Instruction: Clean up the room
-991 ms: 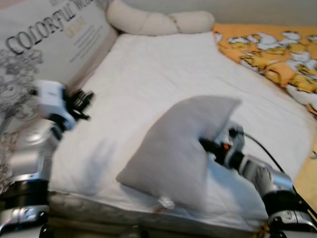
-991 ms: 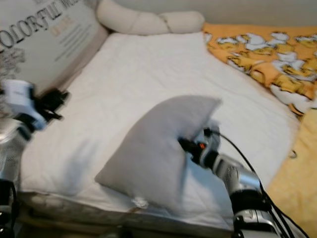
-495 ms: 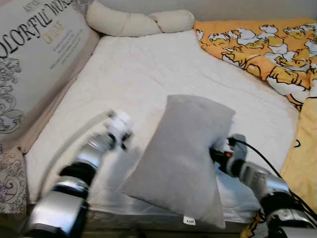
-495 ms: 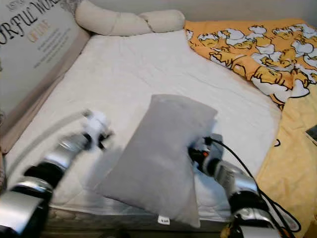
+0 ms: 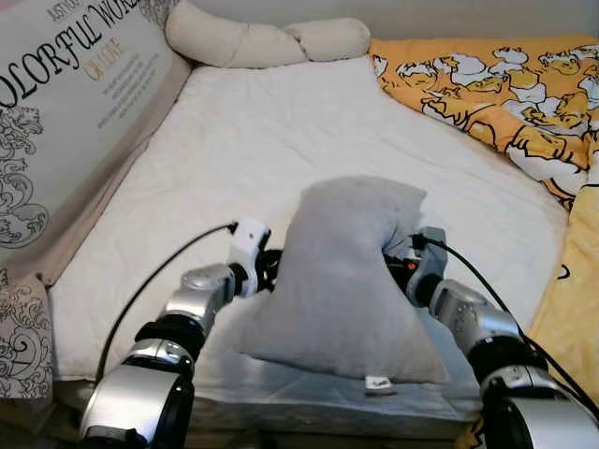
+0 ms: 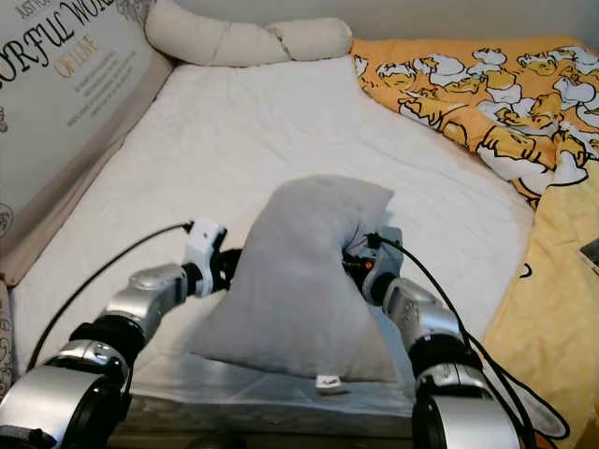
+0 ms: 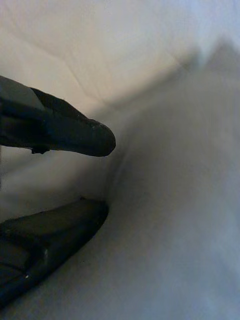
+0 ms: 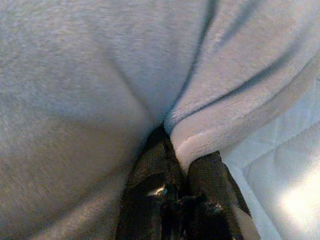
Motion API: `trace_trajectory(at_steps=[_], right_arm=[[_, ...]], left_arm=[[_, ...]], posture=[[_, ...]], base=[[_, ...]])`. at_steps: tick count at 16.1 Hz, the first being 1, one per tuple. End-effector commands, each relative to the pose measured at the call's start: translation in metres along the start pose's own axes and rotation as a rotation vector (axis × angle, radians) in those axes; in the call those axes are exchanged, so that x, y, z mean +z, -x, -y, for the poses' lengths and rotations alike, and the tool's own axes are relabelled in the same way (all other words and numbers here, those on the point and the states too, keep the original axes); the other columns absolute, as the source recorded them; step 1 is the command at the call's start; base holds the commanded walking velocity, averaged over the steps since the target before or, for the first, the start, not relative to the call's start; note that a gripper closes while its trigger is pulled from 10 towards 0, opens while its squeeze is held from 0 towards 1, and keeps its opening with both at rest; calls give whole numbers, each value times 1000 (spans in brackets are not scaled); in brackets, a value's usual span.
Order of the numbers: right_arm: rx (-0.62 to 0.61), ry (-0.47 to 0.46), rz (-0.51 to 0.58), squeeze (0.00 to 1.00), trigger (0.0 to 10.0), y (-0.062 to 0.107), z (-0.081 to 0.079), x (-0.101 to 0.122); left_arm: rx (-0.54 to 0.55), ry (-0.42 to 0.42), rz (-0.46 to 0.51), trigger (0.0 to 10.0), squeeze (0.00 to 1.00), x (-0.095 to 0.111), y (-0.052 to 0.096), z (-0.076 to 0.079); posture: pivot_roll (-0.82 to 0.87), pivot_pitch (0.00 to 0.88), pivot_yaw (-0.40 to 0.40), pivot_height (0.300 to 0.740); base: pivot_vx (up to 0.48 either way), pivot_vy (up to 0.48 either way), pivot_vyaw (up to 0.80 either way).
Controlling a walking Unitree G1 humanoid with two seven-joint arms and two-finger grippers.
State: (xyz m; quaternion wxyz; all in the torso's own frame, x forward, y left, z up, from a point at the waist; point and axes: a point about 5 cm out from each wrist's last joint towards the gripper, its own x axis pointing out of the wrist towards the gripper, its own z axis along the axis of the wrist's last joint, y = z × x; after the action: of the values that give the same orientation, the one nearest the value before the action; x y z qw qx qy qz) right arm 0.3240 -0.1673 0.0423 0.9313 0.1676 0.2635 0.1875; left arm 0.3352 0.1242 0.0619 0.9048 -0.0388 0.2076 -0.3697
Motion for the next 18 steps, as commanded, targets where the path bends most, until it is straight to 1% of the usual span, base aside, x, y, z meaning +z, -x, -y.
trace_trajectory(at_steps=[1, 3, 4, 5, 8, 9, 11, 12, 14, 15, 16, 17, 18], right_arm=[[35, 25, 4, 0, 0, -9, -13, 4], [11, 30, -7, 0, 0, -8, -9, 3], [-8, 45, -11, 0, 0, -6, -5, 2], [-39, 59, -3, 0, 0, -3, 1, -1], [-62, 73, -22, 0, 0, 1, 9, -9], [-52, 75, -26, 0, 0, 2, 10, -12], [-38, 80, -51, 0, 0, 3, 11, -19], [-42, 73, -64, 0, 0, 5, 13, -22], [-56, 73, -102, 0, 0, 9, 19, -31], [-56, 73, -107, 0, 0, 9, 20, -31], [-60, 64, -127, 0, 0, 11, 21, -34], [-57, 51, -132, 0, 0, 11, 21, -35], [-53, 47, -127, 0, 0, 11, 21, -34]], left_arm=[[-83, -1, 33, 10000, 0, 4, 2, 4], [-120, -23, 23, 10000, 0, 0, 7, 4], [-89, -37, -7, 10000, 0, -7, 12, -2], [5, -41, -52, 10000, 1000, -15, 20, -14], [127, 98, -39, 10000, 1000, -18, 35, -33], [144, 150, -21, 10000, 1000, -17, 39, -38], [104, 244, 22, 10000, 1000, -14, 41, -39], [66, 296, 51, 10000, 1000, -11, 38, -36], [13, 432, 111, 10000, 1000, -8, 28, -27], [7, 444, 116, 10000, 1000, -8, 27, -26], [-31, 465, 104, 10000, 1000, -10, 20, -18], [-73, 465, 81, 10000, 1000, -12, 13, -9], [-94, 460, 63, 10000, 1000, -13, 10, -4]], posture=[[6, 0, 77, 740], [5, 0, 74, 740], [2, 0, 73, 740], [-2, 0, 75, 740], [-6, 0, 77, 740], [-6, 0, 80, 740], [-6, 0, 89, 740], [-2, 0, 86, 740], [0, 0, 79, 740], [1, 0, 79, 740], [-1, 0, 78, 740], [-1, 0, 79, 740], [-1, 0, 80, 740]], base=[[0, 0, 0], [0, 0, 0], [0, 0, 0], [0, 0, 0], [0, 0, 0], [0, 0, 0], [0, 0, 0], [0, 0, 0], [0, 0, 0], [0, 0, 0], [0, 0, 0], [0, 0, 0], [0, 0, 0]])
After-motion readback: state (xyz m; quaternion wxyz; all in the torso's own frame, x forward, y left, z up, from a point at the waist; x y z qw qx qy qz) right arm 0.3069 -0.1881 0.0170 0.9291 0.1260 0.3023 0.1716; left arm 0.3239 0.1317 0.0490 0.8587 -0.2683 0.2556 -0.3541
